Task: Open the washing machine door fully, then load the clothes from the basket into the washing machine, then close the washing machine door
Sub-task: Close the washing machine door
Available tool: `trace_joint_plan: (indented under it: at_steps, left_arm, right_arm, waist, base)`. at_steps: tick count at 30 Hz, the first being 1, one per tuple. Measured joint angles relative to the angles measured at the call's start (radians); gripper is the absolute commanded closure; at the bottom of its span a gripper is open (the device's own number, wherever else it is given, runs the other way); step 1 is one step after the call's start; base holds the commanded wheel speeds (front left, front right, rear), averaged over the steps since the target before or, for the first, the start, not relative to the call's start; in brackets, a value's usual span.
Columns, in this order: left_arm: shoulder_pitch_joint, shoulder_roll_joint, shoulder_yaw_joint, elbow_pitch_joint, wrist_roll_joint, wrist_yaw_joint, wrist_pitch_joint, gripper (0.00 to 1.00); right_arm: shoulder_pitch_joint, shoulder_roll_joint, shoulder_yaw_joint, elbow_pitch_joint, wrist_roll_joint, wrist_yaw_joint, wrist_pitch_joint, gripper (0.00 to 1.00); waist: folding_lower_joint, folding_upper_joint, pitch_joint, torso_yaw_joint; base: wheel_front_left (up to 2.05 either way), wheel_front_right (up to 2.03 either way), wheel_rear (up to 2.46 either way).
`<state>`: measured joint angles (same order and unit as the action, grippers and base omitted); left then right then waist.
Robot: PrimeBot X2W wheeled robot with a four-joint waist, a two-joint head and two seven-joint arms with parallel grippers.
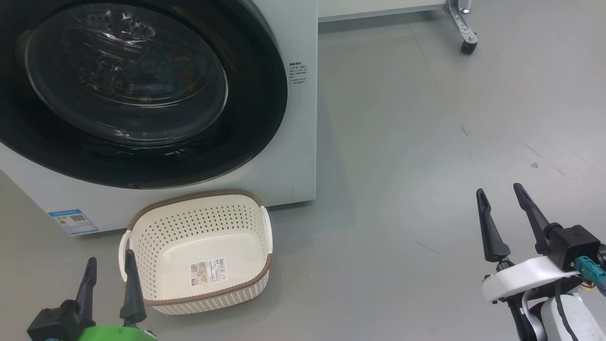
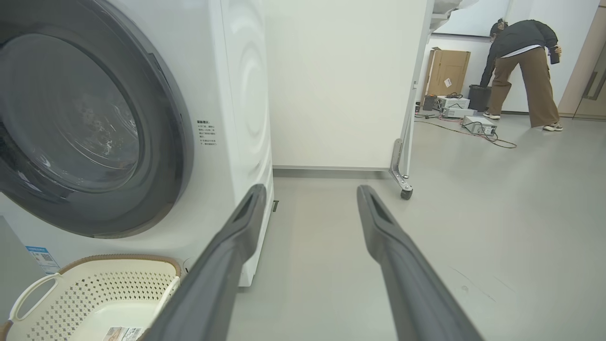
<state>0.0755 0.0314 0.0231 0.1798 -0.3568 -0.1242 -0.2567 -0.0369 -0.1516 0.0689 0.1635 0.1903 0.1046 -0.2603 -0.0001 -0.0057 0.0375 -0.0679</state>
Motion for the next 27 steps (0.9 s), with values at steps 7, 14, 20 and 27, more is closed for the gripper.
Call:
trace_joint_plan:
  at_steps: [7,14,20,27]
  left_arm:
    - [0.000,0.001,-0.001,0.000,0.000,0.000,0.000,0.00]
    - [0.000,0.001,0.002,0.002,0.000,0.000,0.000,0.00]
    - [0.000,0.001,0.001,0.006,0.000,0.000,0.000,0.00]
    - [0.003,0.002,0.007,0.006,0.000,0.000,0.000,0.00]
  right_arm:
    - [0.002,0.014,-0.002,-0.012,-0.010,0.002,0.000,0.00]
    - [0.002,0.022,-0.006,-0.013,-0.016,0.008,0.000,0.00]
    - [0.003,0.025,-0.008,-0.013,-0.024,0.009,0.000,0.00]
    - [0.004,0.030,-0.009,-0.012,-0.026,0.009,0.000,0.00]
  waist:
    - [0.0000,0.0000,0.004,0.026]
    - [0.0000,0.0000,0.002,0.052]
    - [0.0000,0.0000,-0.010,0.075]
    - [0.0000,0.0000,-0.028,0.104]
  base:
    - [0.00,0.00,0.00]
    - [0.00,0.00,0.00]
    - [0.00,0.00,0.00]
    - [0.00,0.00,0.00]
